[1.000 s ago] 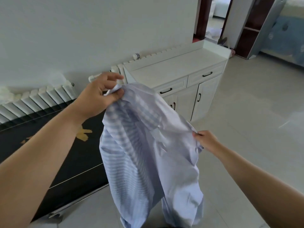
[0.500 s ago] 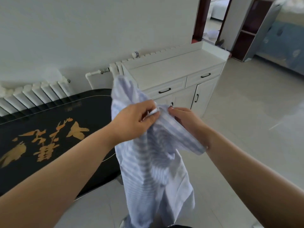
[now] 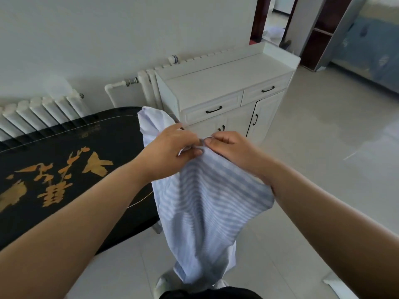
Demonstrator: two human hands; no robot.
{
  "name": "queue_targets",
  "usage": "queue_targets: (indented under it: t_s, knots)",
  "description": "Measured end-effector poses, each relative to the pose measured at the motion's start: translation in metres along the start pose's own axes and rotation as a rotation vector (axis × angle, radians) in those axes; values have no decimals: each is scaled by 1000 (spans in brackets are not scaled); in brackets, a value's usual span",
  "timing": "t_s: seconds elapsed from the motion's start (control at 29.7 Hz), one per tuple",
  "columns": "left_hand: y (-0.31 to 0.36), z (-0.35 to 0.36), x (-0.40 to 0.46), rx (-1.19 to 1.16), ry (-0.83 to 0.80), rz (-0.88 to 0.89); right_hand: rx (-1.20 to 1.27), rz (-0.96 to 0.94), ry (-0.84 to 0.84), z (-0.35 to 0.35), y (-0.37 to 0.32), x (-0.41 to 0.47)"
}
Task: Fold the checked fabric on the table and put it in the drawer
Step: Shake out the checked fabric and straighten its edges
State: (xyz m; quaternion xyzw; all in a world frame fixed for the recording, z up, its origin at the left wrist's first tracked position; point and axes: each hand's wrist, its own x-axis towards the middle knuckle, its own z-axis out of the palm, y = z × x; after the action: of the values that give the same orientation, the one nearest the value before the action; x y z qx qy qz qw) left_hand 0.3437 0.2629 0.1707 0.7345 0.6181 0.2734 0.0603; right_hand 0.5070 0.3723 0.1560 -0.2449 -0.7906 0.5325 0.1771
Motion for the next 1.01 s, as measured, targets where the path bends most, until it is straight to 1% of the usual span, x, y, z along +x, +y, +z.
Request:
queue_targets:
  t_s: [0.03,0.1,0.13,0.17,0.2,0.24,0.27,0.3,0.34,0.37,0.44,0.47,0.54,0.61,0.64,0.67,0.71,0.74,0.77,0.81,0.84,0.87,0.98,1.01]
  knots:
    - [-1,1,0,-48,-13,-25,-37,-11,-9,0,1,1]
    - [-5,-1,-3,-135,22,-91,-145,0,-45,-7,4,0]
    - [-8,-2,-5,-157,50,-112,-160,40,-85,-11,7,-1]
    - [-12,-3,-7,-163,65,-119,-174,119,-149,-16,15,-3]
    - [-15,-4,-9,-159,65,-112,-242,206,-210,-18,23,-6]
    - [-16,-5,-10,-153,53,-98,-304,299,-235,-17,33,-7]
    - [-17,-5,-11,-149,39,-85,-436,342,-242,-15,42,-5]
    - [-17,-5,-11,-141,28,-73,-502,345,-249,-15,52,-6]
    - [-18,-6,-12,-130,19,-69,-451,351,-190,-12,62,-6]
    - [-19,-7,-12,-126,15,-77,-325,429,-92,-7,70,2]
    - [-25,-13,-12,-146,28,-123,-334,472,-137,-5,88,-4]
    - [-29,-17,-13,-153,40,-144,-270,518,-130,-4,89,-8]
    - [-36,-26,-15,-151,34,-170,-381,598,-109,-7,112,-13]
    - [-40,-34,-16,-126,-3,-177,-560,567,-48,-13,133,-21]
    - [-41,-37,-17,-114,-23,-178,-584,556,6,-16,145,-25]
    - [-42,-41,-18,-111,-42,-181,-552,573,77,-18,153,-29]
    - [-43,-44,-19,-112,-56,-183,-457,594,171,-22,160,-30]
    - [-43,-47,-21,-114,-64,-184,-292,630,272,-28,163,-30]
    - [-43,-50,-24,-121,-70,-184,-68,665,387,-34,165,-28]
    - [-43,-52,-27,-127,-79,-188,134,694,458,-39,165,-26]
    - [-43,-52,-30,-132,-91,-194,244,687,448,-43,163,-25]
    - [-41,-51,-32,-137,-103,-198,245,660,369,-45,157,-23]
    - [-32,-48,-32,-182,-113,-174,17,557,-29,-32,138,-19]
    - [-28,-48,-30,-199,-129,-166,-48,534,-132,-22,136,-16]
